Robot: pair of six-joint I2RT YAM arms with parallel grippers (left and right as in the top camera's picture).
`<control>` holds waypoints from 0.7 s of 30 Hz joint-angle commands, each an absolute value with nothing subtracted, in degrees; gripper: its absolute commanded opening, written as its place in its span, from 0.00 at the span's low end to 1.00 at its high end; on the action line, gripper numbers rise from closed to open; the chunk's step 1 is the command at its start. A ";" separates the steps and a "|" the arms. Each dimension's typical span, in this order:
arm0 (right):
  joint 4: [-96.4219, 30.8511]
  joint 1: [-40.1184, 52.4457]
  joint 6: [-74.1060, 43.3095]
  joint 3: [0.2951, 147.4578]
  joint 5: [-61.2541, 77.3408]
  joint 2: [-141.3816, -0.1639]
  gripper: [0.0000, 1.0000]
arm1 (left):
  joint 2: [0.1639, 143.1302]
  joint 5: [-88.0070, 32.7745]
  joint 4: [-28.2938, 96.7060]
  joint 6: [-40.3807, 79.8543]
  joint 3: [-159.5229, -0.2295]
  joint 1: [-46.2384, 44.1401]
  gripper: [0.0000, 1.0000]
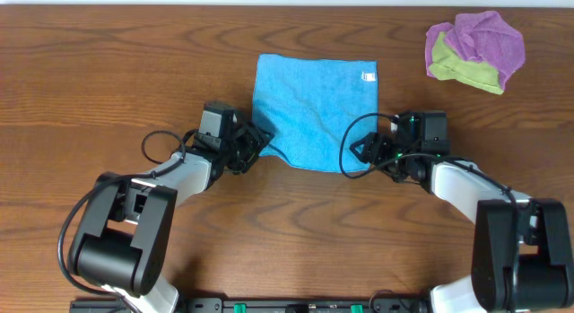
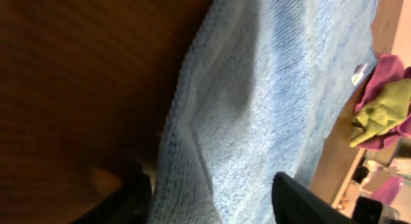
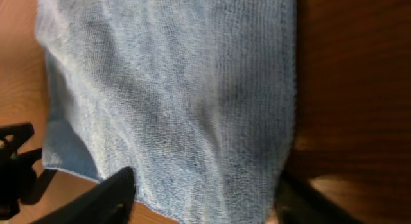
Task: Fold the cloth
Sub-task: 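Grasp the cloth's bottom corners with left and right grippers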
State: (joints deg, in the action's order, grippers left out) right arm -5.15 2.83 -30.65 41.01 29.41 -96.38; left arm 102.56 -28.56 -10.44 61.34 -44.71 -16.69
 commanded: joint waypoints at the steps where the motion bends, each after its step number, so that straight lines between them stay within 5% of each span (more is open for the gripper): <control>1: -5.82 3.40 -31.20 40.05 27.73 -97.84 0.53 | 105.01 -28.16 -8.49 59.94 -43.24 -17.02 0.49; 3: -5.80 3.40 -30.89 40.05 27.57 -97.84 0.38 | 105.01 -28.18 -8.14 59.92 -43.24 -16.91 0.39; 5: -5.82 3.40 -30.09 40.05 27.55 -97.84 0.08 | 105.01 -28.18 -7.97 59.79 -43.24 -16.88 0.29; 6: -5.93 3.40 -30.09 40.05 27.33 -97.84 0.01 | 105.01 -28.18 -7.92 59.75 -43.24 -16.88 0.25; 11: -6.07 3.40 -29.69 40.05 27.14 -97.84 0.01 | 105.01 -29.19 -7.66 58.19 -43.24 -16.49 0.05; 21: -9.76 3.40 -28.69 40.05 28.99 -97.82 0.01 | 104.99 -35.86 -2.46 49.89 -43.24 -11.92 0.06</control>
State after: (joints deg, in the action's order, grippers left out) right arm -8.84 2.87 -30.30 40.51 28.05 -97.12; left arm 103.79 -34.22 -4.45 54.06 -44.23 -13.37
